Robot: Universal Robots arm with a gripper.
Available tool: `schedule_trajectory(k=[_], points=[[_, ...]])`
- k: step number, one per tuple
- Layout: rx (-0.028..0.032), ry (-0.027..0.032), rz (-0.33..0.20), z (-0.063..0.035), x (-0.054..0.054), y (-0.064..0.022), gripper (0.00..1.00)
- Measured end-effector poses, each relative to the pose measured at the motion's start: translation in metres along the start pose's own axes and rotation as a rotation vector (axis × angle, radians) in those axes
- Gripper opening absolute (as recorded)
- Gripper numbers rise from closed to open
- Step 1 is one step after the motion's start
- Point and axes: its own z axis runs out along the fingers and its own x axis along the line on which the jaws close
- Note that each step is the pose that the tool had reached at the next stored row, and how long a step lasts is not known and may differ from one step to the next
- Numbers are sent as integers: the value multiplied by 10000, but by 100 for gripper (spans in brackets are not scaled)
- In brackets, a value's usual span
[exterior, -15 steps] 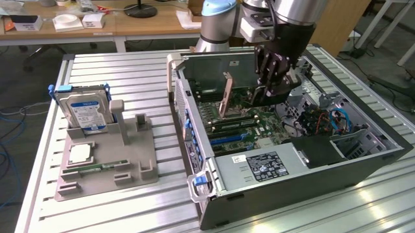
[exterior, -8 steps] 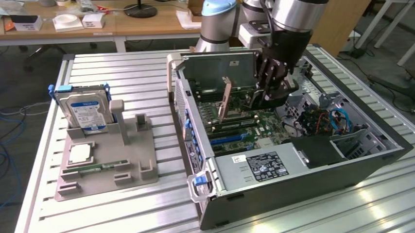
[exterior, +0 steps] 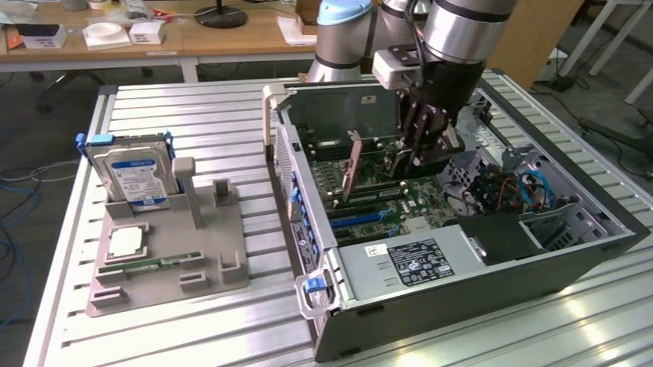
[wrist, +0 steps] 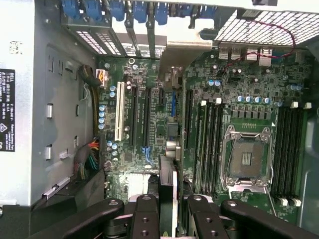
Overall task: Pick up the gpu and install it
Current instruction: 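Insert the gpu into the slot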
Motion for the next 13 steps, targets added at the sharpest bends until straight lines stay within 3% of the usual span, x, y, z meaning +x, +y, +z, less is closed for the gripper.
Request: schedule_trajectory(k=[9, 13], points=[[1, -1, 0, 23, -68, -1, 27], [3, -2, 1, 67, -86, 73, 27]])
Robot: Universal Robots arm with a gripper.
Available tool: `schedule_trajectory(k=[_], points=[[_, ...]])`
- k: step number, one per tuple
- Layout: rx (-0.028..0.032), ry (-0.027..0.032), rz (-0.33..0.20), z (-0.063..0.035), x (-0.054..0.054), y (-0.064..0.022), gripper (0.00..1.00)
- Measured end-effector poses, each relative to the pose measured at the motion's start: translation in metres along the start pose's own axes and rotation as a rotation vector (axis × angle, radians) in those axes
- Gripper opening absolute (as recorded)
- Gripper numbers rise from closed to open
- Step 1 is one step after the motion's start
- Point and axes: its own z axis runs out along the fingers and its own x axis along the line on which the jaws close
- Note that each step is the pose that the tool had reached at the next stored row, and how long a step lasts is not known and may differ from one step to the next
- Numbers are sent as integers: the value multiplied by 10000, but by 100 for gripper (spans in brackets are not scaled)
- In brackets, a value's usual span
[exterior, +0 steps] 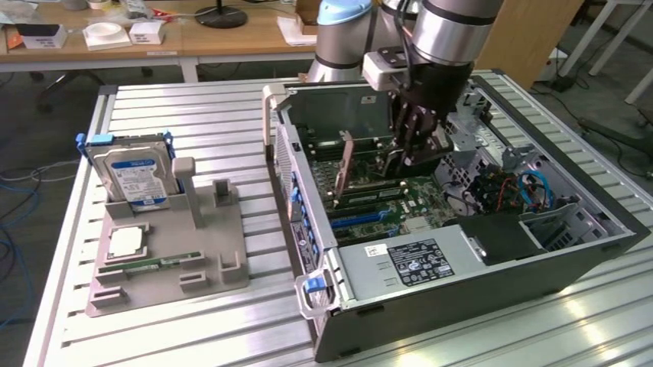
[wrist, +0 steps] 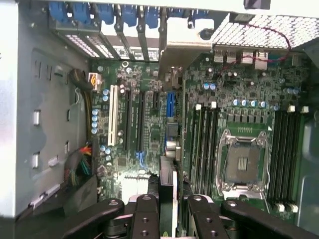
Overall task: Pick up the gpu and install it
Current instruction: 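Insert the gpu into the slot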
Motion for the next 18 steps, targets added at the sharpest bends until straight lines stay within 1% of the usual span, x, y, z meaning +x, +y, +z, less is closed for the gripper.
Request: schedule_trajectory(k=[3, 10, 18], points=[[1, -1, 5, 47, -4, 48, 27], [1, 0, 15, 143, -11, 117, 27], [1, 0, 15, 285, -19, 134, 27]])
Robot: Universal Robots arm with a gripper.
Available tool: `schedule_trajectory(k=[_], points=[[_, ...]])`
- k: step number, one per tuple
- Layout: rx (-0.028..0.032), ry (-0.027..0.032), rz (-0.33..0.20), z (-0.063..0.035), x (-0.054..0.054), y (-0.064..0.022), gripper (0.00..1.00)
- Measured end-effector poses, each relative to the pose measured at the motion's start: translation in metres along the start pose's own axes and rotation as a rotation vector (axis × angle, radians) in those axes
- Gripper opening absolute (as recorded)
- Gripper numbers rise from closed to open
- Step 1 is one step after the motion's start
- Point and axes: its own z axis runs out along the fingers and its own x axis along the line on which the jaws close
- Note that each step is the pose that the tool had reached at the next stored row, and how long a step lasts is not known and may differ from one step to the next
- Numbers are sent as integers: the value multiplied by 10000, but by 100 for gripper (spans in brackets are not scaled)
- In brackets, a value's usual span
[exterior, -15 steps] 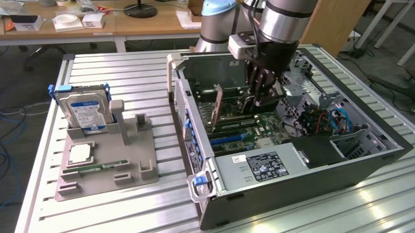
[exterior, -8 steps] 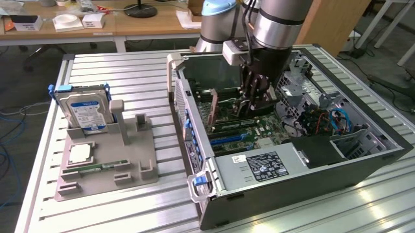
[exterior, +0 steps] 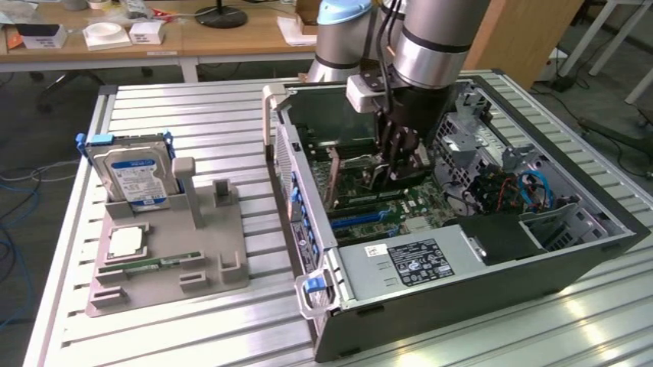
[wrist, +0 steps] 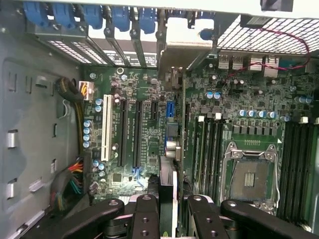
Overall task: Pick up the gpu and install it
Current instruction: 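Insert the gpu into the slot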
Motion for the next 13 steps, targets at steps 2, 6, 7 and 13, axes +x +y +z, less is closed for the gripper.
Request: schedule_trajectory(k=[2, 6, 7, 13], points=[[0, 1, 0, 36, -4, 2, 27], [0, 0, 0, 109, -18, 12, 27], [1, 0, 0, 124, -21, 25, 27], [0, 1, 0, 197, -32, 93, 27]])
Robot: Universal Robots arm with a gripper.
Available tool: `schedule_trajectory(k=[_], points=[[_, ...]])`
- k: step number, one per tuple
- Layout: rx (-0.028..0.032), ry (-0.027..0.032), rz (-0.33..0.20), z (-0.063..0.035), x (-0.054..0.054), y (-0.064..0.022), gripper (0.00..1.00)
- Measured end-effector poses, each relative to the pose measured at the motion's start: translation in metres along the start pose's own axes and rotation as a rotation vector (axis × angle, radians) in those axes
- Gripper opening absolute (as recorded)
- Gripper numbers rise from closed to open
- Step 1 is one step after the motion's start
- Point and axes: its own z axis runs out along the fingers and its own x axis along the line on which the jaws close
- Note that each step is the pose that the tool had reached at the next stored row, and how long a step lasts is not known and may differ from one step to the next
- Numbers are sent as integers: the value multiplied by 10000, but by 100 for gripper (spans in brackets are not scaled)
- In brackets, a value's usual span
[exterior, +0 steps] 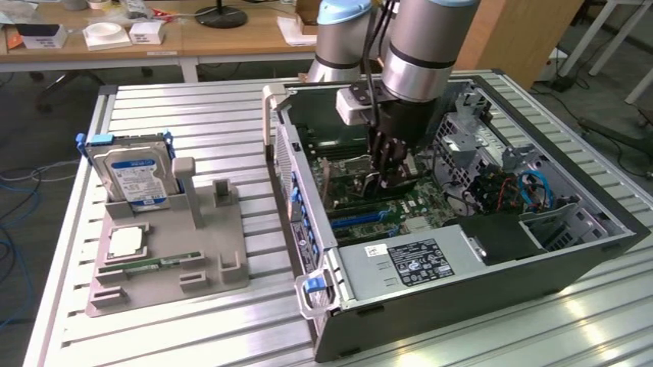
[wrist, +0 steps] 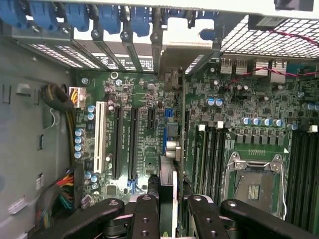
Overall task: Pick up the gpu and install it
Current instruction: 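Insert the gpu into the slot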
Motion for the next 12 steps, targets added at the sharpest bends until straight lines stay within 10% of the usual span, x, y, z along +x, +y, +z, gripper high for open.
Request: schedule_trajectory(k=[12], points=[[0, -1, -1, 19, 0, 1, 27]])
